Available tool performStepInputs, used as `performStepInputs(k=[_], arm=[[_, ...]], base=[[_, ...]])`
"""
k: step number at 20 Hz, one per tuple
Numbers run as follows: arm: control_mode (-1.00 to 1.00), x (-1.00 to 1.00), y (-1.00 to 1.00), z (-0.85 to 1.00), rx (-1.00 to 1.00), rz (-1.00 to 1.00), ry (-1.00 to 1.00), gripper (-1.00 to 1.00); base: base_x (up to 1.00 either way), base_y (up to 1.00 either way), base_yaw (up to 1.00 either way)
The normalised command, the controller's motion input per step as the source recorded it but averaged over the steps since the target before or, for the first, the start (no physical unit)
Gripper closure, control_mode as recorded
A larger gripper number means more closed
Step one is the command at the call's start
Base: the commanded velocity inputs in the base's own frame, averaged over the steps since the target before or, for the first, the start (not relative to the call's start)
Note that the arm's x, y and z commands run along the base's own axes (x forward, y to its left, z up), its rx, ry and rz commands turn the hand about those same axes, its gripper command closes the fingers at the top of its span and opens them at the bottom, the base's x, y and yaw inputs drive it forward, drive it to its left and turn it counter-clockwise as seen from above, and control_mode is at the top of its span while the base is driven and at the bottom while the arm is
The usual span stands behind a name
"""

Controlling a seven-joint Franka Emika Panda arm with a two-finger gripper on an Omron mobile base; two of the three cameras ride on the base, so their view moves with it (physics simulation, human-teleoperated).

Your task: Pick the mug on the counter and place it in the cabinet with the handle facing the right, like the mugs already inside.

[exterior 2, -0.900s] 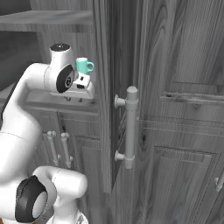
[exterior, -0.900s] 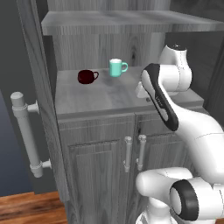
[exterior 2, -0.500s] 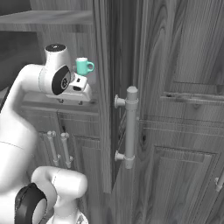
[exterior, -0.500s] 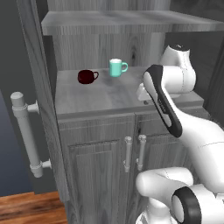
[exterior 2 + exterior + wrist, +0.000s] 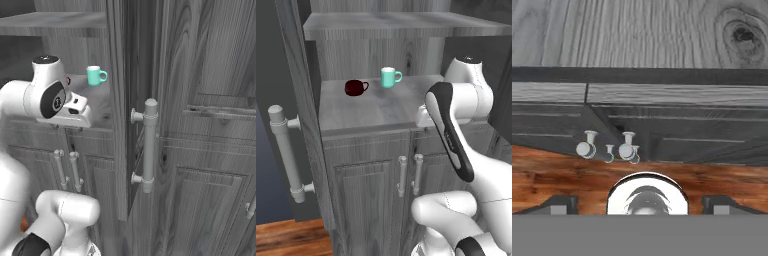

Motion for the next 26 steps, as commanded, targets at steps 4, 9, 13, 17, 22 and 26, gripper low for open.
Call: performStepInputs(k=[4,9,13,17,22,26], arm=[[-1.00,-0.78,0.09,0.16,0.00,-0.02,0.17,-1.00],[-1.00,-0.84,0.00,0.13,0.00,0.00,0.19,-1.00],[-1.00,-0.83,0.00,0.05,0.00,0.00,0.21,-1.00],[-1.00,-0.81,0.00,0.01,-0.02,0.00,0.17,-1.00],[-1.00,-0.79,0.00,-0.11,-0.09,-0.01,0.08,-1.00],[-1.00,-0.74,-0.03,-0.16,-0.10,-0.07,-0.11,-1.00]], base=[[0.00,0.00,0.00],[0.00,0.00,0.00],[0.00,0.00,0.00],[0.00,0.00,0.00],[0.00,0.00,0.00],[0.00,0.00,0.00]])
